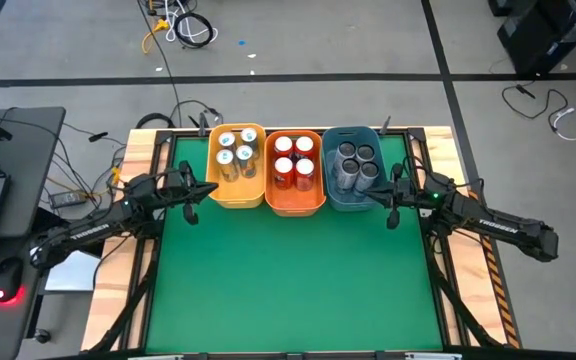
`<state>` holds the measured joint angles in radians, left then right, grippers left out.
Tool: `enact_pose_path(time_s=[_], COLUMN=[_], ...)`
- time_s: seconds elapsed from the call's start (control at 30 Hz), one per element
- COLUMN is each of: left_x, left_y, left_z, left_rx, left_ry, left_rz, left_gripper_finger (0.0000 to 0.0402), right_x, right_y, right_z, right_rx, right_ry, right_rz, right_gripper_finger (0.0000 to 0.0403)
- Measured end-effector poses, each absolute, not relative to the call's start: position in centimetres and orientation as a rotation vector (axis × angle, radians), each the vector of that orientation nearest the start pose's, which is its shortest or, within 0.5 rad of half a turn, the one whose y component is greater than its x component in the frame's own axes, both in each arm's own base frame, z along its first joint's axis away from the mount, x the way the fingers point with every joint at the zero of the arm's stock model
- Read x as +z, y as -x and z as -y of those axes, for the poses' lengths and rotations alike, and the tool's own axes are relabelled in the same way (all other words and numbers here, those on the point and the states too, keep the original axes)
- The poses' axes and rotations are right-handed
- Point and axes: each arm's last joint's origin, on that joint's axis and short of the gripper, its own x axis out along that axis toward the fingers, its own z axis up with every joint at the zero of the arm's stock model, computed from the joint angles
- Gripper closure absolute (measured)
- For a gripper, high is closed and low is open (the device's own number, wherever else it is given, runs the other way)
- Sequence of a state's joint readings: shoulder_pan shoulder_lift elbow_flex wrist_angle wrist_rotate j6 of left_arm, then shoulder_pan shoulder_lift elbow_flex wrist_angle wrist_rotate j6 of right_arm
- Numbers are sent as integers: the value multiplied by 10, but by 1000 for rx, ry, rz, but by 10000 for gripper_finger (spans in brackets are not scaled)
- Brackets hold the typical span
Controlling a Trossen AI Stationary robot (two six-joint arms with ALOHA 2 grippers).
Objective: Sort soda cans
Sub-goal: Return to Home Position
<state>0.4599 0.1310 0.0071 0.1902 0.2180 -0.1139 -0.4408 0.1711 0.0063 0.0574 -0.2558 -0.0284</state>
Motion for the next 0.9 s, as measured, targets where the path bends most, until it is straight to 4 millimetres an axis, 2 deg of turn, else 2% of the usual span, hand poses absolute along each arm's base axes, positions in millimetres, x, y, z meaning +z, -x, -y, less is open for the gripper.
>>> enact_pose_path(time_s=[0.9], left_x=[174], left_y=[-97], left_z=[-41], left_rx=[238], left_ry=[91], left_rz=[76], left_gripper_finger=[390], right_x=[157], right_y=[-100], right_z=[39], right_rx=[-183], right_ry=[-10], right_rz=[-103], right_gripper_finger=[396])
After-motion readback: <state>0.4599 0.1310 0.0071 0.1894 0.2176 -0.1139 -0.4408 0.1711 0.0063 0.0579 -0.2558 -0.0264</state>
